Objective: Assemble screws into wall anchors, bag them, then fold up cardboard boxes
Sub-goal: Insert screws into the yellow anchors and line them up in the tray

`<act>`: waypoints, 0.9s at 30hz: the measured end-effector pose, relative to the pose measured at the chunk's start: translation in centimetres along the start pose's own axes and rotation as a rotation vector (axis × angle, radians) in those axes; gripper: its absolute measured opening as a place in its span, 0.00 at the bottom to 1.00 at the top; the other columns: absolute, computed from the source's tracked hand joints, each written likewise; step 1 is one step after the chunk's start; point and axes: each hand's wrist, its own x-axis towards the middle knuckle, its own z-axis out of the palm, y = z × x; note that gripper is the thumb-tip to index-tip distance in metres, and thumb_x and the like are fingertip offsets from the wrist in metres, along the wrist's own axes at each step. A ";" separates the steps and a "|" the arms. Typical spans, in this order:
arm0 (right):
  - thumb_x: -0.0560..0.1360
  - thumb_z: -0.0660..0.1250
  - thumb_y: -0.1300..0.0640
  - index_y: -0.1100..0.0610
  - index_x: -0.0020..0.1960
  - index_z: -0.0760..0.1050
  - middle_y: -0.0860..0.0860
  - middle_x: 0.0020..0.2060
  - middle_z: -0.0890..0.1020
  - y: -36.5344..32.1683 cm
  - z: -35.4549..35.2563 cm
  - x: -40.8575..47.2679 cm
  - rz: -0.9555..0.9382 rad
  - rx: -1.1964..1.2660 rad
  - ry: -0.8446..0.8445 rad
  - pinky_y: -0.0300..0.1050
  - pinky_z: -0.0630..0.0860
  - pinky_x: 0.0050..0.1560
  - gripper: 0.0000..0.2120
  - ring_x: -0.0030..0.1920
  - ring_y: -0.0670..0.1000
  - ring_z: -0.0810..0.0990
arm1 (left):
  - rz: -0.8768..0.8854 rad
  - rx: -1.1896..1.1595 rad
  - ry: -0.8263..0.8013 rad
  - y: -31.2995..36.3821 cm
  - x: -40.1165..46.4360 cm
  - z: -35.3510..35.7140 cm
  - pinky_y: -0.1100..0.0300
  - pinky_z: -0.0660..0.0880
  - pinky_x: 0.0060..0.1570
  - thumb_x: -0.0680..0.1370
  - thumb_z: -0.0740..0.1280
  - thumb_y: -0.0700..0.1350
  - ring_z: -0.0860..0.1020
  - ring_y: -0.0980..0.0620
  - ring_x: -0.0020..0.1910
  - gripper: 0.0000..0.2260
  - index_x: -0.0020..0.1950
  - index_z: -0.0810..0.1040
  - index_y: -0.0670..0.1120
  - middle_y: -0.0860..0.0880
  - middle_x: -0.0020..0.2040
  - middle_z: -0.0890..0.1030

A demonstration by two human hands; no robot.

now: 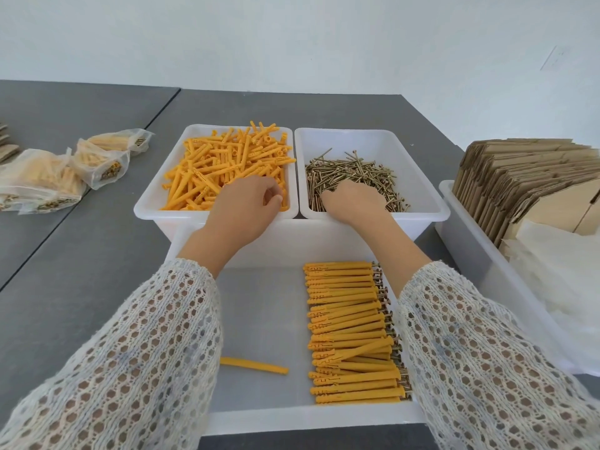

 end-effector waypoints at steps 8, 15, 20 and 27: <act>0.78 0.55 0.54 0.55 0.39 0.65 0.47 0.30 0.71 -0.2 0.6 -0.1 -0.044 0.030 0.342 0.60 0.60 0.67 0.10 0.32 0.52 0.71 | -0.129 0.266 0.068 0.0 -0.2 0.6 0.46 0.64 0.58 0.80 0.56 0.47 0.73 0.43 0.55 0.12 0.49 0.80 0.48 0.49 0.47 0.78; 0.74 0.57 0.65 0.54 0.50 0.68 0.46 0.31 0.70 -0.4 0.3 -0.5 -0.075 0.127 0.503 0.51 0.62 0.53 0.09 0.35 0.53 0.71 | -0.228 0.162 0.085 -0.1 0.0 0.0 0.44 0.77 0.50 0.79 0.57 0.39 0.76 0.41 0.52 0.10 0.53 0.78 0.44 0.44 0.50 0.81; 0.75 0.56 0.72 0.61 0.49 0.70 0.53 0.39 0.75 -0.6 -0.3 -0.8 -0.284 0.514 0.526 0.52 0.71 0.45 0.09 0.40 0.54 0.73 | -0.166 0.052 0.142 -0.4 -0.1 -0.1 0.54 0.75 0.37 0.80 0.60 0.39 0.78 0.45 0.40 0.10 0.51 0.81 0.44 0.47 0.41 0.81; 0.77 0.55 0.71 0.60 0.50 0.72 0.57 0.42 0.80 -1.6 -1.0 -1.2 -0.195 1.043 0.559 0.47 0.76 0.47 0.10 0.40 0.52 0.77 | 0.014 0.012 0.129 0.3 0.3 0.0 0.44 0.71 0.39 0.84 0.60 0.44 0.75 0.38 0.39 0.16 0.42 0.74 0.36 0.39 0.37 0.77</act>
